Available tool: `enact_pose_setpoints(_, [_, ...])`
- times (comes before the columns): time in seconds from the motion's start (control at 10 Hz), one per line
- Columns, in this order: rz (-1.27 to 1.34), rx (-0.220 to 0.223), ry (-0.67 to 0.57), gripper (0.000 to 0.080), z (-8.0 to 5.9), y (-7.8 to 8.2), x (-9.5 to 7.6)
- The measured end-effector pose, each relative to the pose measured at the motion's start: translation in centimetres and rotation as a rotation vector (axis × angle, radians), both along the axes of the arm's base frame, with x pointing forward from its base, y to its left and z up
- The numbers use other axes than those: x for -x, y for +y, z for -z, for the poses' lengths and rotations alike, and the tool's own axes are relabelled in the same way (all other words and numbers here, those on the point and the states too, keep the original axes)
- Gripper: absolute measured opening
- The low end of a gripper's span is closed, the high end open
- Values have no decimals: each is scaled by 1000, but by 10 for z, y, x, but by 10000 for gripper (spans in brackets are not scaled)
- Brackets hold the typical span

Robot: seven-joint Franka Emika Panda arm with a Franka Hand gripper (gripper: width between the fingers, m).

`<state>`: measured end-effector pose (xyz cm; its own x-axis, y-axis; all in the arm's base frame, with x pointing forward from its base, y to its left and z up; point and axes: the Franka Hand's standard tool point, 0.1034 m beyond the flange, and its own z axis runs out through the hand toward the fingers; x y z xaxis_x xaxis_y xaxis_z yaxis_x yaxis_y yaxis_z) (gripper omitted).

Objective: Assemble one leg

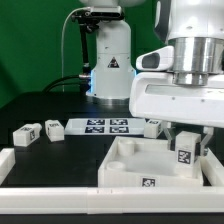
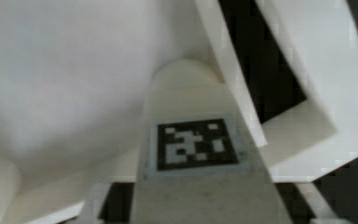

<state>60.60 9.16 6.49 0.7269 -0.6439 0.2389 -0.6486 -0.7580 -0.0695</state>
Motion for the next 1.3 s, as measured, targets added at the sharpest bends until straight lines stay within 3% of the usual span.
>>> enact_pose_setpoints(0.2, [133,1,-5,298,0,-12,6])
enact_pose_setpoints(0.5, [111,8,-3,360,1,-13,6])
enact_pose_setpoints(0.6, [111,8,-3,557,1,-13,6])
enact_pose_setpoints(0.7, [111,8,-3,622,1,-13,6])
enact_pose_setpoints(1.3, [111,8,-3,649,1,-13,6])
